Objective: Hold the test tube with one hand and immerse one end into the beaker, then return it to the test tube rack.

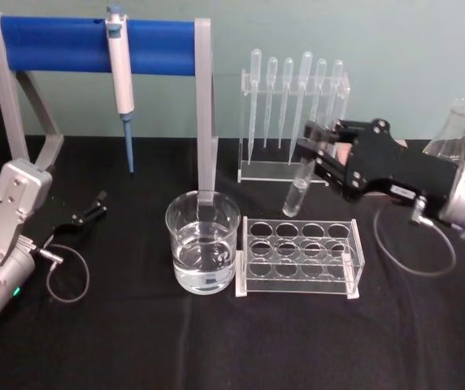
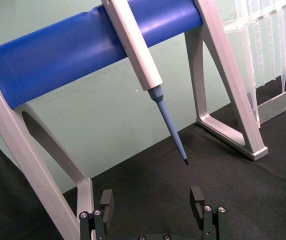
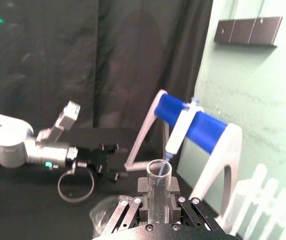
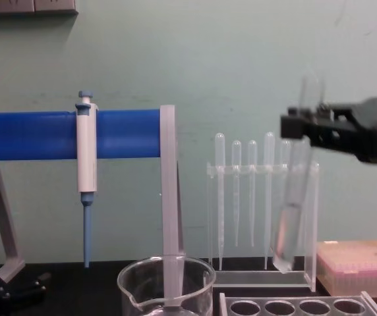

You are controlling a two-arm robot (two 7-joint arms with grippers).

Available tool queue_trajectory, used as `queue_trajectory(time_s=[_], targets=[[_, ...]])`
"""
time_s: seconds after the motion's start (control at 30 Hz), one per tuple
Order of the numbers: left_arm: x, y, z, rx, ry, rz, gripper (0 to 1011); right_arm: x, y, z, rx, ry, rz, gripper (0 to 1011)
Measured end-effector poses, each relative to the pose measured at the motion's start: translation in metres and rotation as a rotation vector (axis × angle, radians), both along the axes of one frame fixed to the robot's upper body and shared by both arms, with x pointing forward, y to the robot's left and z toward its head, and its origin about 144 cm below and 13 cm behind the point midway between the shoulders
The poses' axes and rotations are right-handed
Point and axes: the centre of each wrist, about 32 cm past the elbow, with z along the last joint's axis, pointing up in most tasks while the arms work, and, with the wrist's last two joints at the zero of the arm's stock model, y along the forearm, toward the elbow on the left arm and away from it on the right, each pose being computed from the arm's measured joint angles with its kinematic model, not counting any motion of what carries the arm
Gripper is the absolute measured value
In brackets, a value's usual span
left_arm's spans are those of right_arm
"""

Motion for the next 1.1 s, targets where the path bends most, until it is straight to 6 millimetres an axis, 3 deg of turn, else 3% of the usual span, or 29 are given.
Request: queue_trajectory(time_s=[0.4, 1.1], targets=[[0.000, 0.000, 0.000, 0.000, 0.000, 0.000, 1000, -0.008, -0.009, -0.028, -0.021, 0.045, 0.000, 242], [0.000, 0.000, 0.000, 0.000, 0.000, 0.000, 1000, -0.009, -0.003, -0.044, -0.016, 0.054, -0.005, 242]])
